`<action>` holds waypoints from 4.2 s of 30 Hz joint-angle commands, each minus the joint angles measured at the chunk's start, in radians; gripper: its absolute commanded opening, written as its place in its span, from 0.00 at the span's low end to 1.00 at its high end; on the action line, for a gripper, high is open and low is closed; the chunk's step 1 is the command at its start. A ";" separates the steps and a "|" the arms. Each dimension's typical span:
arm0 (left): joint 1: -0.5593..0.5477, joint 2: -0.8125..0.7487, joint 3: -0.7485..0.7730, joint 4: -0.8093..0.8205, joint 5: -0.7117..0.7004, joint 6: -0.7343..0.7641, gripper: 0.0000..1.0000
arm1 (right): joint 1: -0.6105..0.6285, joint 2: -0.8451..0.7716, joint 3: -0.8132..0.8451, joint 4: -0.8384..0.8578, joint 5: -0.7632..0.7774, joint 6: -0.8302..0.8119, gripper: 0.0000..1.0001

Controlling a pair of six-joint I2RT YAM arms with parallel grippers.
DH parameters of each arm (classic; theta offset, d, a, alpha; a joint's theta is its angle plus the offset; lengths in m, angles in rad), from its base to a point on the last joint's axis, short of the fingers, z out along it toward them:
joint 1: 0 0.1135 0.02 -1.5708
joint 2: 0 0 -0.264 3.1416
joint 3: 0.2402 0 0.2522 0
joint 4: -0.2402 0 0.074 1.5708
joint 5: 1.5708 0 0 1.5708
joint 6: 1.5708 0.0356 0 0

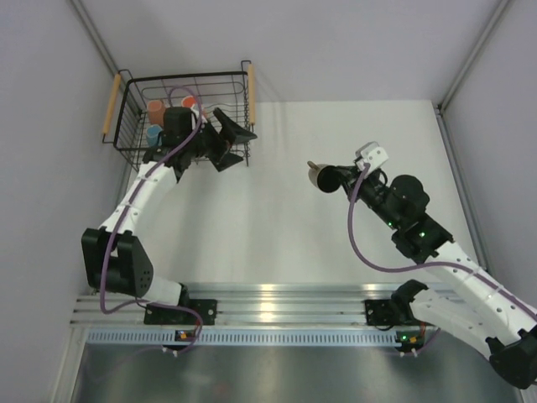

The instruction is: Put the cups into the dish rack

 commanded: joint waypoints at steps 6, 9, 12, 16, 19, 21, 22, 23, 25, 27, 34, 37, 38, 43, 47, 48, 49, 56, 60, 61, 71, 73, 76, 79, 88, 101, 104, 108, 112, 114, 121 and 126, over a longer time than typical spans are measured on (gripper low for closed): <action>-0.075 0.072 -0.012 0.083 0.196 -0.245 0.99 | 0.070 0.021 0.080 0.152 -0.083 -0.119 0.00; -0.130 0.087 -0.018 0.082 0.189 -0.284 0.99 | 0.090 0.042 0.107 0.142 -0.081 -0.141 0.00; -0.190 0.116 -0.016 0.082 0.173 -0.318 0.99 | 0.120 0.062 0.146 0.135 -0.069 -0.164 0.00; -0.247 0.147 -0.022 0.082 0.175 -0.364 0.99 | 0.162 0.096 0.178 0.124 -0.058 -0.188 0.00; -0.278 0.156 -0.028 0.082 0.178 -0.410 0.99 | 0.188 0.123 0.190 0.112 -0.043 -0.210 0.00; -0.291 0.156 -0.028 0.082 0.179 -0.437 0.99 | 0.206 0.136 0.195 0.101 -0.034 -0.222 0.00; -0.294 0.152 -0.030 0.082 0.179 -0.448 0.99 | 0.211 0.143 0.198 0.099 -0.032 -0.224 0.00; -0.296 0.150 -0.031 0.082 0.178 -0.463 0.99 | 0.220 0.146 0.198 0.099 -0.029 -0.227 0.00; -0.296 0.144 -0.030 0.082 0.178 -0.479 0.99 | 0.228 0.156 0.198 0.095 -0.025 -0.228 0.00; -0.298 0.133 -0.033 0.082 0.179 -0.503 0.99 | 0.234 0.163 0.201 0.090 -0.023 -0.230 0.00; -0.322 0.095 -0.048 0.082 0.198 -0.561 0.99 | 0.249 0.186 0.198 0.112 0.006 -0.250 0.00; -0.340 0.090 -0.056 0.082 0.211 -0.581 0.99 | 0.258 0.194 0.197 0.121 0.014 -0.257 0.00; -0.345 0.089 -0.058 0.082 0.213 -0.586 0.99 | 0.258 0.195 0.198 0.122 0.015 -0.259 0.00; -0.362 0.061 -0.091 0.150 0.221 -0.653 0.98 | 0.266 0.203 0.193 0.128 0.018 -0.265 0.00; -0.363 0.044 -0.120 0.252 0.201 -0.690 0.69 | 0.271 0.202 0.177 0.141 0.026 -0.263 0.00; -0.365 0.043 -0.127 0.276 0.204 -0.699 0.36 | 0.271 0.200 0.177 0.142 0.029 -0.260 0.00; -0.363 0.043 -0.134 0.295 0.208 -0.721 0.18 | 0.271 0.200 0.175 0.141 0.029 -0.262 0.00; -0.363 0.058 -0.194 0.449 0.225 -0.781 0.00 | 0.272 0.200 0.169 0.136 0.054 -0.260 0.00; -0.362 0.051 -0.238 0.604 0.218 -0.874 0.00 | 0.272 0.199 0.158 0.138 0.078 -0.256 0.01; -0.363 0.052 -0.240 0.629 0.213 -0.894 0.00 | 0.272 0.199 0.155 0.139 0.087 -0.254 0.03; -0.337 0.073 -0.274 0.813 0.185 -1.035 0.00 | 0.272 0.182 0.108 0.150 0.120 -0.247 0.33; -0.327 0.083 -0.265 0.815 0.179 -1.039 0.00 | 0.272 0.176 0.101 0.151 0.129 -0.247 0.34; -0.305 0.101 -0.254 0.815 0.178 -1.031 0.00 | 0.272 0.153 0.080 0.167 0.138 -0.243 0.34; -0.278 0.123 -0.248 0.815 0.170 -1.011 0.00 | 0.271 0.125 0.071 0.176 0.147 -0.242 0.36; -0.227 0.224 -0.180 0.780 0.152 -0.885 0.00 | 0.272 0.068 0.045 0.171 0.172 -0.234 0.38; -0.173 0.232 0.162 0.281 0.012 -0.351 0.00 | 0.272 -0.012 -0.043 0.161 0.244 -0.219 0.39; -0.167 0.239 0.174 0.283 0.032 -0.351 0.00 | 0.271 -0.015 -0.055 0.165 0.247 -0.216 0.39; -0.167 0.239 0.200 0.301 0.037 -0.339 0.00 | 0.268 -0.006 -0.064 0.171 0.255 -0.214 0.39; -0.149 0.247 0.300 0.238 0.000 -0.252 0.00 | 0.271 -0.005 -0.070 0.170 0.259 -0.213 0.39; -0.138 0.258 0.372 0.192 -0.041 -0.207 0.00 | 0.271 -0.013 -0.078 0.171 0.268 -0.213 0.39; -0.065 0.255 0.499 0.013 -0.266 0.035 0.00 | 0.268 -0.039 -0.112 0.191 0.290 -0.208 0.39; -0.040 0.236 0.504 0.002 -0.550 0.182 0.00 | 0.263 -0.036 -0.123 0.211 0.294 -0.207 0.38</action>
